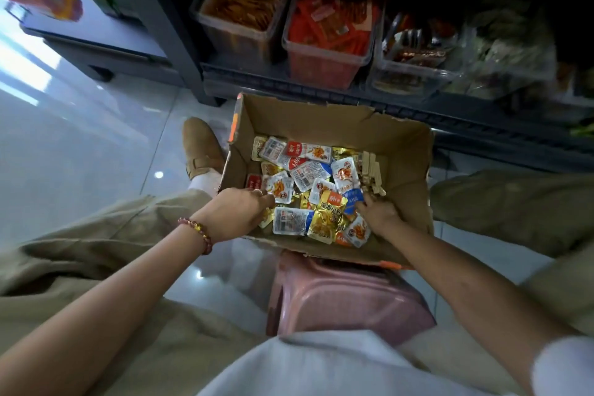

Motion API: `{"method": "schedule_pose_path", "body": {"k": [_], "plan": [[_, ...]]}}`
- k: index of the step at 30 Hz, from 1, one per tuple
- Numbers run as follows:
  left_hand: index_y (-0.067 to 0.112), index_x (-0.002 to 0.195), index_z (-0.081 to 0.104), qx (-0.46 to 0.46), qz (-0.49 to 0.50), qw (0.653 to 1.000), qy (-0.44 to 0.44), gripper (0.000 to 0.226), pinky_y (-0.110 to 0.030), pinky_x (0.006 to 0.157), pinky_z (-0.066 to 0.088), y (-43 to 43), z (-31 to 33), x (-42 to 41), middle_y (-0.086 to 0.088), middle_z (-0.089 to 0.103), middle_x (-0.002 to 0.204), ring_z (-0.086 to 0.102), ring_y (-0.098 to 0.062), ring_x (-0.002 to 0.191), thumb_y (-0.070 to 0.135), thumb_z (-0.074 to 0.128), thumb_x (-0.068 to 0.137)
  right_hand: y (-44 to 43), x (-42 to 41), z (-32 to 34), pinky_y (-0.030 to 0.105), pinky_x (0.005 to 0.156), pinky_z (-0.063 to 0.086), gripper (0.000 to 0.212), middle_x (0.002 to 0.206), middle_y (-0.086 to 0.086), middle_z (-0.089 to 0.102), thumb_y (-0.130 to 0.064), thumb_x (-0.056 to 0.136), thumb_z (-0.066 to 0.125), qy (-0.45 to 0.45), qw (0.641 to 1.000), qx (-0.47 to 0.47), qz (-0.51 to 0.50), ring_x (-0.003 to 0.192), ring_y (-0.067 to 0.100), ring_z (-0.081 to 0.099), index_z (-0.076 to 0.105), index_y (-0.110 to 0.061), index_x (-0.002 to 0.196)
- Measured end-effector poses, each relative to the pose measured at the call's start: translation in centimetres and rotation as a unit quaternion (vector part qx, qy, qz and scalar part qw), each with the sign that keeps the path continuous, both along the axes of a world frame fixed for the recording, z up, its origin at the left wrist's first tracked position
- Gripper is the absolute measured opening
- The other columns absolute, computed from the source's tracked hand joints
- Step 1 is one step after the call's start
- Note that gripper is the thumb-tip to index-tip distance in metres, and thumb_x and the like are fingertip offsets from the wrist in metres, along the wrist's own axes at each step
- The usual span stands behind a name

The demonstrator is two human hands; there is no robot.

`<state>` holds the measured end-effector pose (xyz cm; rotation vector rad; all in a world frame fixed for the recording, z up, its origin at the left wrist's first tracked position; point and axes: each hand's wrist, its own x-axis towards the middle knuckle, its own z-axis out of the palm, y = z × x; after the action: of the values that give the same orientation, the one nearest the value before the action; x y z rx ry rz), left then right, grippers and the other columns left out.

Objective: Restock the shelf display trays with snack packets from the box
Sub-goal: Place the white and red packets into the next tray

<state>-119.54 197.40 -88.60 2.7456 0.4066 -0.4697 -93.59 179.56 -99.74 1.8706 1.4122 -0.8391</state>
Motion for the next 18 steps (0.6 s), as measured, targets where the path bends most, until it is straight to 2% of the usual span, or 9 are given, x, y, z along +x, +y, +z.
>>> {"method": "schedule_pose_path", "body": {"k": [3, 5, 7, 9, 12, 14, 16, 18], "plan": [[0.016, 0.114, 0.057, -0.003, 0.008, 1.0, -0.02, 0.023, -0.037, 0.066, 0.048, 0.1, -0.5, -0.3, -0.004, 0.064, 0.09, 0.061, -0.027, 0.077, 0.02, 0.042, 0.096, 1.0, 0.7, 0.0, 0.034, 0.094, 0.042, 0.037, 0.138, 0.013, 0.044, -0.008, 0.096, 0.04, -0.049, 0.996, 0.059, 0.041, 0.12, 0.028, 0.048, 0.046, -0.008, 0.133], [0.016, 0.114, 0.058, -0.017, 0.025, 0.999, -0.027, 0.024, -0.037, 0.066, 0.048, 0.2, -0.8, -0.4, -0.005, 0.064, 0.091, 0.062, -0.027, 0.078, 0.02, 0.043, 0.096, 1.7, 1.3, 0.8, 0.031, 0.093, 0.042, 0.03, 0.126, 0.009, 0.055, -0.014, 0.096, 0.042, -0.038, 0.997, 0.054, 0.05, 0.116, 0.025, 0.051, 0.056, -0.01, 0.122], [0.017, 0.116, 0.058, -0.053, 0.055, 0.997, -0.029, 0.024, -0.037, 0.07, 0.05, 0.1, -1.1, -0.2, -0.005, 0.063, 0.098, 0.062, -0.026, 0.084, 0.02, 0.046, 0.096, 3.1, 1.8, 2.3, 0.028, 0.083, 0.044, 0.02, 0.107, 0.006, 0.062, -0.015, 0.095, 0.046, 0.027, 0.997, 0.067, 0.019, 0.103, 0.023, 0.057, 0.061, -0.012, 0.108], [0.017, 0.12, 0.057, -0.116, 0.104, 0.987, -0.044, 0.026, -0.036, 0.077, 0.05, -0.2, -1.3, 0.4, -0.001, 0.058, 0.11, 0.06, -0.021, 0.088, 0.022, 0.052, 0.094, 4.8, 1.8, 4.5, 0.027, 0.079, 0.047, 0.014, 0.1, 0.002, 0.061, -0.015, 0.093, 0.053, 0.146, 0.981, 0.113, -0.061, 0.094, 0.019, 0.058, 0.061, -0.014, 0.104], [0.016, 0.132, 0.045, -0.235, 0.198, 0.949, -0.072, 0.049, -0.026, 0.09, 0.046, -0.8, -1.0, 1.4, 0.006, 0.044, 0.122, 0.052, -0.01, 0.1, 0.029, 0.065, 0.089, 7.1, 0.0, 7.9, 0.02, 0.077, 0.052, 0.015, 0.099, -0.007, 0.059, -0.013, 0.09, 0.06, 0.307, 0.92, 0.204, -0.131, 0.094, 0.008, 0.055, 0.064, -0.013, 0.104], [0.017, 0.135, 0.038, -0.299, 0.242, 0.92, -0.073, 0.063, -0.028, 0.093, 0.048, -1.3, -0.7, 2.0, 0.005, 0.045, 0.128, 0.052, -0.009, 0.108, 0.025, 0.072, 0.083, 8.5, -2.1, 9.5, 0.012, 0.069, 0.051, 0.01, 0.094, -0.012, 0.06, -0.012, 0.088, 0.063, 0.395, 0.873, 0.234, -0.165, 0.088, 0.001, 0.057, 0.066, -0.015, 0.098], [0.018, 0.131, 0.041, -0.311, 0.298, 0.899, -0.086, 0.056, -0.034, 0.084, 0.054, -1.6, -0.5, 2.4, -0.002, 0.055, 0.125, 0.061, -0.015, 0.1, 0.014, 0.07, 0.084, 10.0, -3.9, 10.5, 0.012, 0.07, 0.052, 0.006, 0.091, -0.011, 0.064, -0.015, 0.088, 0.064, 0.464, 0.823, 0.252, -0.207, 0.086, -0.001, 0.06, 0.066, -0.018, 0.093], [0.015, 0.128, 0.047, -0.264, 0.342, 0.898, -0.089, 0.044, -0.029, 0.071, 0.054, -1.8, -0.1, 2.6, -0.001, 0.062, 0.112, 0.062, -0.015, 0.089, 0.009, 0.064, 0.088, 11.1, -4.8, 9.6, 0.019, 0.077, 0.054, 0.014, 0.098, -0.004, 0.067, -0.02, 0.094, 0.057, 0.486, 0.787, 0.275, -0.262, 0.088, 0.004, 0.063, 0.066, -0.013, 0.101]]}}
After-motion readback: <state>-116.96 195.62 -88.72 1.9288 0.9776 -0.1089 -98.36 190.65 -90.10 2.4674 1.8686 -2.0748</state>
